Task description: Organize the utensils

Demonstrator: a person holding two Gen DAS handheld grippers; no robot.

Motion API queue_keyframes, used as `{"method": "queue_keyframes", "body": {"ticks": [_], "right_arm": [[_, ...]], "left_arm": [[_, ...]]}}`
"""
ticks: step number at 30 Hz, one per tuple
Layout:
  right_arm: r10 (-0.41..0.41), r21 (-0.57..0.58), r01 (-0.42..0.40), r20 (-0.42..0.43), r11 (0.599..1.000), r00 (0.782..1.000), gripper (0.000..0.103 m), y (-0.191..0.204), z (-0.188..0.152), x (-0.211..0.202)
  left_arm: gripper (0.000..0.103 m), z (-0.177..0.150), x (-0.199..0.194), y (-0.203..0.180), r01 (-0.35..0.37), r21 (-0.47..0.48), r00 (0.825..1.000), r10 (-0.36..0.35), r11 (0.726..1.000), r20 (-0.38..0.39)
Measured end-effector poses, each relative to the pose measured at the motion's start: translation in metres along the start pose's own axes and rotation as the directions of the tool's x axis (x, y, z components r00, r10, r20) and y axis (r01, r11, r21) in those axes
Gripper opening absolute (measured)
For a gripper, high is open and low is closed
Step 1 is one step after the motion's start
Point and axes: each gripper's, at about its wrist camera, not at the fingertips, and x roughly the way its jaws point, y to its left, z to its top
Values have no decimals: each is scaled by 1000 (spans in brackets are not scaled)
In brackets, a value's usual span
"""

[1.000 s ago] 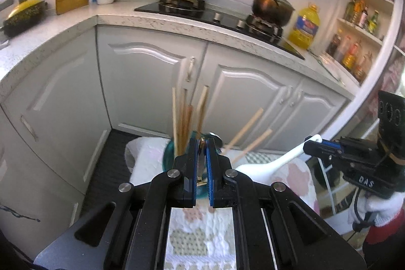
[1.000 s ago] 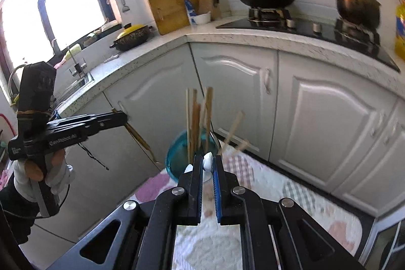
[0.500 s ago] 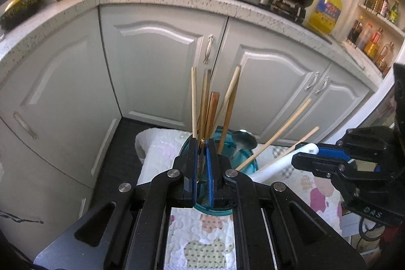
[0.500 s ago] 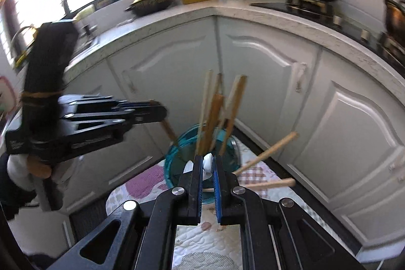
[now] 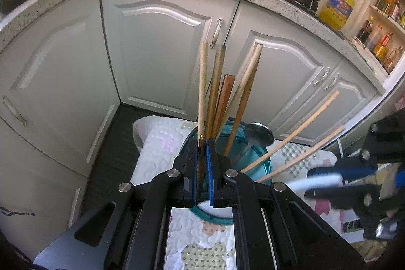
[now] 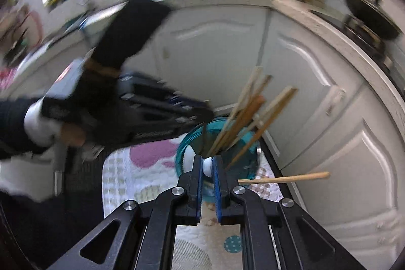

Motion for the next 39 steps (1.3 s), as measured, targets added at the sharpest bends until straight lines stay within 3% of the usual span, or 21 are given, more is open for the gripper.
{"method": "queue_keyframes", "body": {"ticks": [2, 5, 10, 14, 20, 24, 27, 31, 35, 39], "right_arm": [[-13, -30, 12, -18, 999, 1000, 8, -1, 3, 4], [-26, 25, 27, -30, 999, 999, 8, -17, 6, 7], [-71, -113, 56, -132, 992, 989, 8, -10, -6, 13], [-58, -128, 38, -158, 991, 986, 8, -10, -7, 25], [3, 4, -2, -192, 1000, 981, 9, -17, -21, 67], [34, 154, -19, -96, 988, 995, 11, -31, -28, 54], [32, 245, -24, -27, 969, 999, 31, -35, -36, 34], [24, 331, -33, 29, 943, 999, 32, -30, -49, 19], [1, 458, -49, 106, 887, 994, 32, -21, -67, 12], [-78, 515, 2, 126, 857, 989, 34, -8, -74, 7]], "left_arm": [[5, 0, 2, 1, 1, -10, 1000, -1, 1000, -3], [5, 0, 4, 3, 6, -17, 1000, -6, 1000, -10], [5, 0, 6, 4, 13, -6, 1000, -13, 1000, -20], [5, -2, 10, 5, 15, -17, 999, -15, 1000, -32], [5, -9, 16, 8, -14, -34, 999, 12, 999, -53], [7, -12, 11, 10, -6, -51, 999, 4, 999, -38], [21, -13, 0, 9, 2, -56, 1000, -3, 998, -11], [24, -20, -14, 6, -13, -52, 1000, 14, 999, 17], [25, -34, -27, -3, -58, -33, 997, 59, 998, 48], [25, -48, -35, -11, -108, -21, 992, 109, 994, 68]]}}
